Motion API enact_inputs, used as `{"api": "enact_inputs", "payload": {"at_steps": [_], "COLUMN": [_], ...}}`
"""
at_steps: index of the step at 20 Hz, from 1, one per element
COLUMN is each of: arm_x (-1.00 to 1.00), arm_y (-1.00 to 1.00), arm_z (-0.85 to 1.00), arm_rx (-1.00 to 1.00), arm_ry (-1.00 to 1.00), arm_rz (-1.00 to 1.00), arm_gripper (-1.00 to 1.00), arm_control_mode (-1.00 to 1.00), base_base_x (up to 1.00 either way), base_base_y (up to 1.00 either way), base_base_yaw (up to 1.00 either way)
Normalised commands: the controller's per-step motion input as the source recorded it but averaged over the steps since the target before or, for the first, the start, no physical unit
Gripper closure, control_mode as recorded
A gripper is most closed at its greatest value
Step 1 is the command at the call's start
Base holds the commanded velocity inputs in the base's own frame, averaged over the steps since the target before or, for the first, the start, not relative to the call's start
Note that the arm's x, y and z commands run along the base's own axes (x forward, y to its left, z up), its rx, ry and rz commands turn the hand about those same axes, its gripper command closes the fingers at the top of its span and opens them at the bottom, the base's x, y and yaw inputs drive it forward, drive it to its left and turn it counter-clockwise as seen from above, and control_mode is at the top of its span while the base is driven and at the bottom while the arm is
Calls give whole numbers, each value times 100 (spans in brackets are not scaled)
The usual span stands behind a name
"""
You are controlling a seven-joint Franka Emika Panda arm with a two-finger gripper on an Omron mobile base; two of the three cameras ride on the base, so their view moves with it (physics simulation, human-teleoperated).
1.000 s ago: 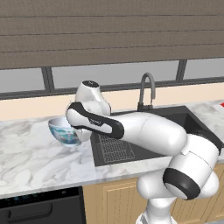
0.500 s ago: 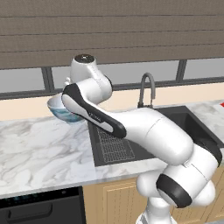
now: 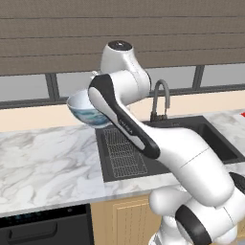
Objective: Pick the mug and place it in the sink. Pick the bowl and place it in the open cabinet and then close the cabinet.
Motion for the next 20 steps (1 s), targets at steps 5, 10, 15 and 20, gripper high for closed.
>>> {"api": "enact_inputs", "payload": {"at_steps": [5, 10, 15, 20], "arm_x": [-71, -21, -25, -66], "arm_y": [-88, -43, -29, -26], "arm_z": [-51, 41, 59, 46], "arm_rx": [5, -3, 0, 12], "arm_ry": [-30, -27, -10, -3], "arm_rz": [1, 4, 2, -3], "arm_gripper": [100, 100, 100, 100], "arm_control_mode": [-100, -100, -100, -100], "base_base_x": [0, 0, 0, 0], "base_base_y": [0, 0, 0, 0], "base_base_yaw": [0, 0, 0, 0]}}
